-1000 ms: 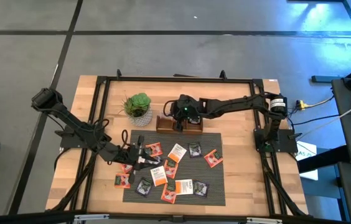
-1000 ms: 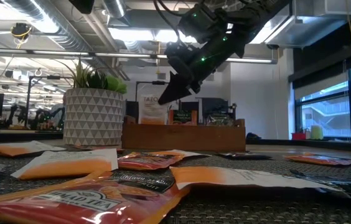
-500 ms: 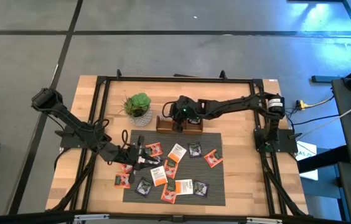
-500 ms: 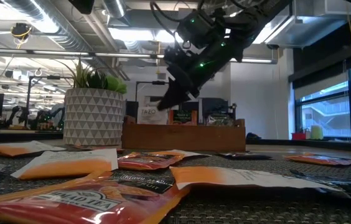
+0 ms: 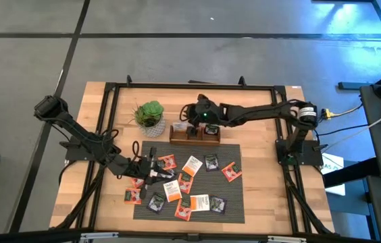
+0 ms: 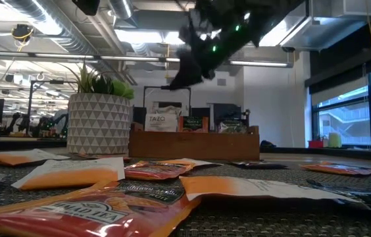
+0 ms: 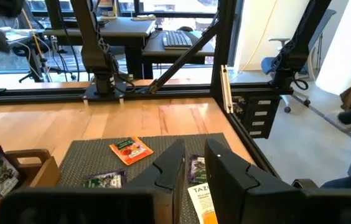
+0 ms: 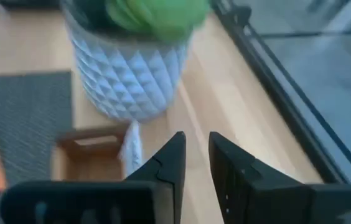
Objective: Pick & Place Tea
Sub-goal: Put the white tea bag into the left section of the wooden organizer
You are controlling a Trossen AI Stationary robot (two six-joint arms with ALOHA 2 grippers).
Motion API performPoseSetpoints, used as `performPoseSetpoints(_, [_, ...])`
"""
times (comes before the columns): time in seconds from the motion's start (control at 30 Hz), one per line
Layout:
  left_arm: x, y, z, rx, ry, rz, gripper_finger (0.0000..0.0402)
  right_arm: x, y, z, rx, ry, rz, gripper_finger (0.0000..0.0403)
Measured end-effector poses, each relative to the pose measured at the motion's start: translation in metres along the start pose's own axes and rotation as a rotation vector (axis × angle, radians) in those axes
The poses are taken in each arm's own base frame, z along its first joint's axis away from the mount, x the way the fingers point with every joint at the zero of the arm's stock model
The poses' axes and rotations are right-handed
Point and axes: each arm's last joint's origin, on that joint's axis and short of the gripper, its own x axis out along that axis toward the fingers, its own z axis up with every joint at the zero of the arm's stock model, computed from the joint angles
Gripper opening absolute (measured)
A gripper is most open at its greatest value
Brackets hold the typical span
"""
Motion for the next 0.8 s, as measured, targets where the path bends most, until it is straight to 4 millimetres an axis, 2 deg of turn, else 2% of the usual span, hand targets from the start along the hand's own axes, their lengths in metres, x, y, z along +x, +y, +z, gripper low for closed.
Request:
performPoseSetpoints(0.13, [0.002, -0.001, -0.003, 0.008, 0.012, 0.003, 0.0059, -0.025, 0.016, 0.016, -0.017, -0.054, 0.113, 0.0073])
performPoseSetpoints(0.27, [0.008, -0.003, -0.012, 0.007, 0.041, 0.002, 0.0059, -0.043, 0.044, 0.015, -0.039, -0.013, 0.264, 0.0075])
performPoseSetpoints(0.5, [0.026, -0.009, -0.034, -0.045, 0.11, 0.016, 0.0059, -0.064, 0.094, -0.004, -0.036, 0.16, 0.374, 0.007])
performPoseSetpoints(0.67, [0.042, -0.017, -0.038, -0.029, 0.151, 0.019, 0.0059, -0.078, 0.121, -0.019, -0.033, 0.226, 0.427, 0.007])
performPoseSetpoints(0.8, [0.052, -0.022, -0.038, -0.005, 0.221, 0.033, 0.0059, -0.086, 0.134, -0.043, -0.007, 0.269, 0.4, 0.007])
